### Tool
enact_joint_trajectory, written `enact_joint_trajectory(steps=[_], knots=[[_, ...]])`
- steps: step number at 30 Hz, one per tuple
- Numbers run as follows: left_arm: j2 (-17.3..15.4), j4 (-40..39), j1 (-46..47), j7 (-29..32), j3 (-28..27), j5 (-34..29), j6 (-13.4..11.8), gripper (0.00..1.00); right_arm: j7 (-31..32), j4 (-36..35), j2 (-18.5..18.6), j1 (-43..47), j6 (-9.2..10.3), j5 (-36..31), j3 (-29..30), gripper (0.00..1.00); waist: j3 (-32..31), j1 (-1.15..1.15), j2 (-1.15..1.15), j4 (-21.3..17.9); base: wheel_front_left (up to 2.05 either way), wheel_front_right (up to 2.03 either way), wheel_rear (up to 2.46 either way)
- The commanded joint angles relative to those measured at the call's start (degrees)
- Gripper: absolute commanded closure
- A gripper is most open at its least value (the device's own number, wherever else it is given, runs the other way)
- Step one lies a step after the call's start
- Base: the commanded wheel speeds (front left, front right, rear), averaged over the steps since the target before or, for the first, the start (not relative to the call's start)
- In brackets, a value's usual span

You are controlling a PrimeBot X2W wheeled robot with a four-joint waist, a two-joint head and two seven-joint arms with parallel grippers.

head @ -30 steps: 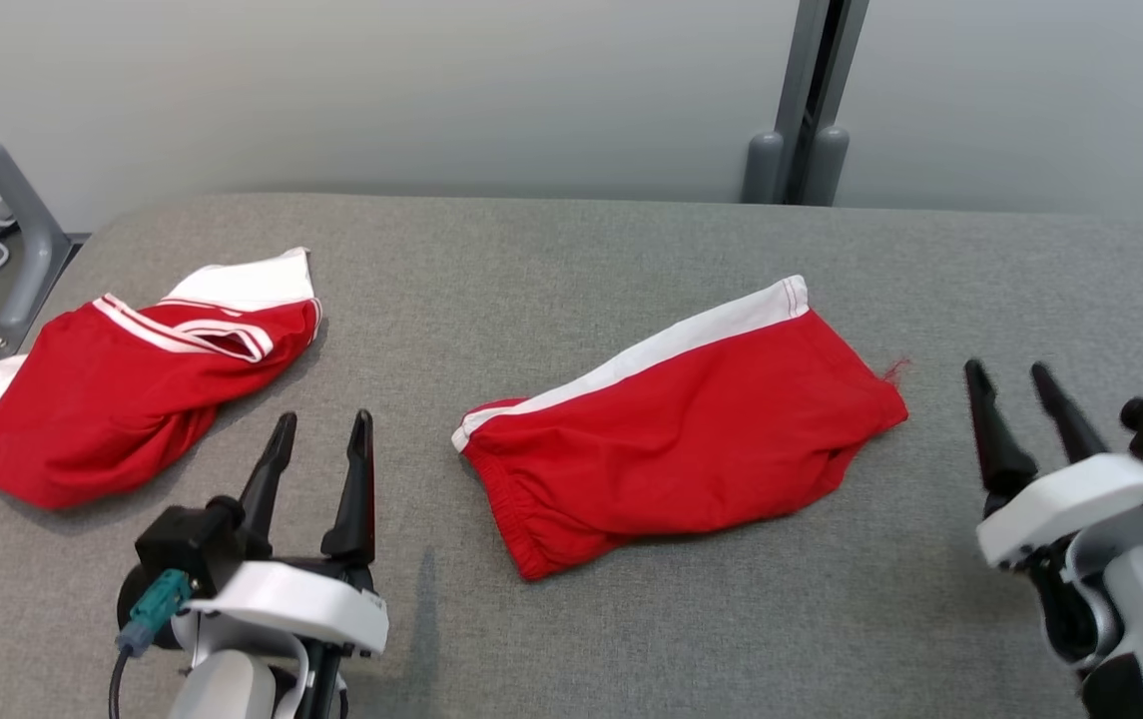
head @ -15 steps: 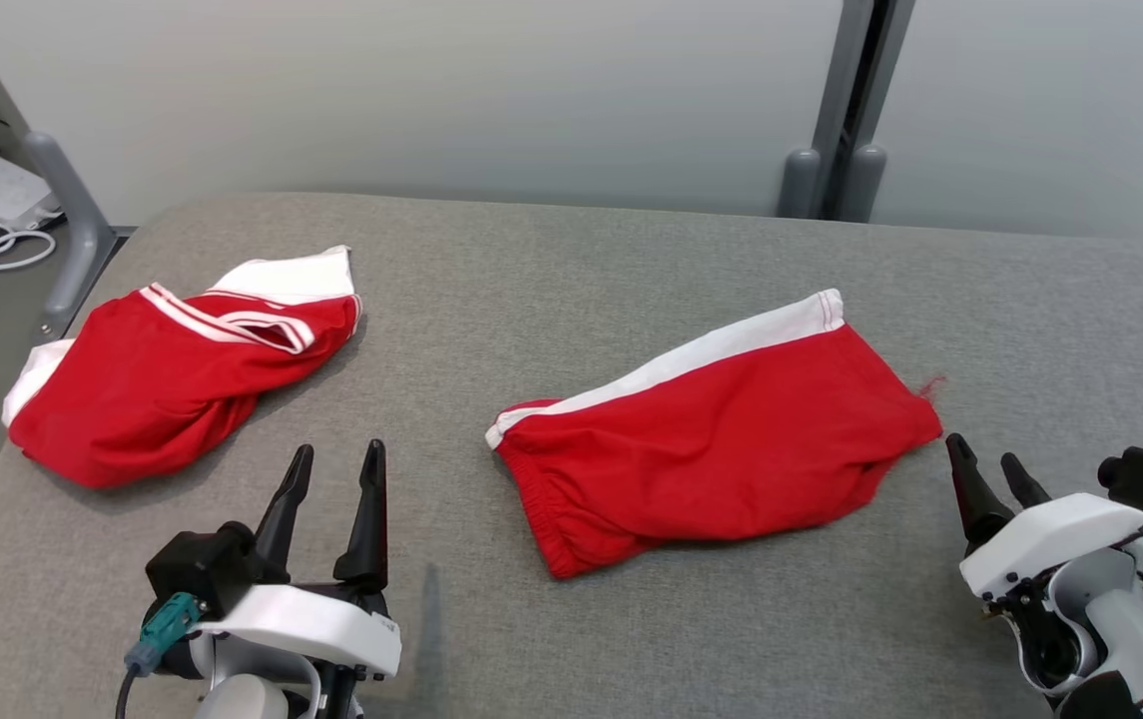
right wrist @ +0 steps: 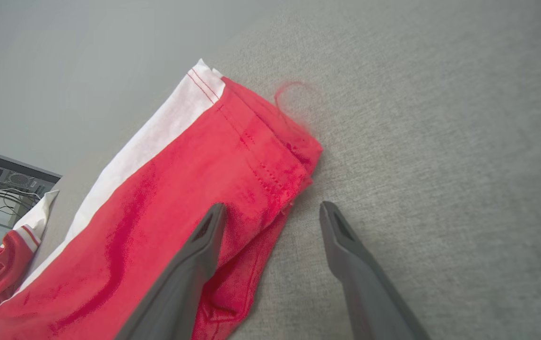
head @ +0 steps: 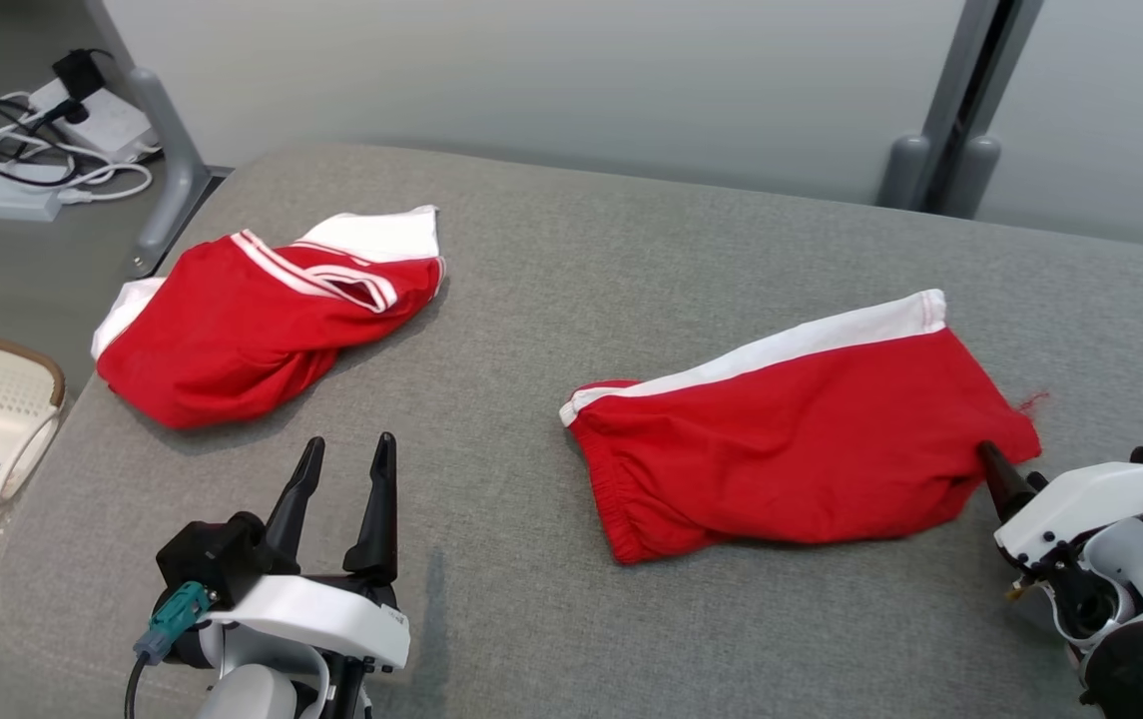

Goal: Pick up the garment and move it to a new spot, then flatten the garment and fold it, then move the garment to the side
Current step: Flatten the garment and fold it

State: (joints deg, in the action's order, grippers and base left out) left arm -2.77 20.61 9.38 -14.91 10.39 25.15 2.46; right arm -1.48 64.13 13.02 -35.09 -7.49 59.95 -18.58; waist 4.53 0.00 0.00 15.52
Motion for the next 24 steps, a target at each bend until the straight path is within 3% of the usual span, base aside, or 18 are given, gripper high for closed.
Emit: enact_joint_trajectory(steps=[1,8,22,23,24], knots=[[-0.24,-0.17,0.81,-0.27,-0.02,-0.06,-0.03,0.00,0.35,1.10,0.63,-0.84,0.00,-0.01,0.12,0.00,0.77,0.00,0.00,1.09,0.00,0.00,0.00],[-0.25,-0.61,1.54,-0.27,0.59,0.20,0.20,0.00,2.53,7.19,0.26,-4.74,0.00,0.44,0.50,0.00,2.68,0.00,0.00,2.96,0.00,0.00,0.00],[-0.25,-1.37,3.26,-0.27,1.22,0.86,-0.20,0.00,2.05,9.61,0.70,-8.88,0.00,-0.50,0.46,0.00,5.13,0.00,0.00,4.16,0.00,0.00,0.00],[-0.24,-1.41,3.40,-0.27,1.26,0.92,-0.27,0.00,1.78,9.63,0.73,-9.12,0.00,-0.57,0.39,0.08,5.28,0.00,0.00,4.20,0.00,0.00,0.00],[-0.24,-1.43,3.54,-0.27,1.26,1.00,-0.34,0.00,1.47,9.60,0.76,-9.36,0.00,-0.68,0.23,0.51,5.41,0.00,0.00,4.24,0.00,0.00,0.00]])
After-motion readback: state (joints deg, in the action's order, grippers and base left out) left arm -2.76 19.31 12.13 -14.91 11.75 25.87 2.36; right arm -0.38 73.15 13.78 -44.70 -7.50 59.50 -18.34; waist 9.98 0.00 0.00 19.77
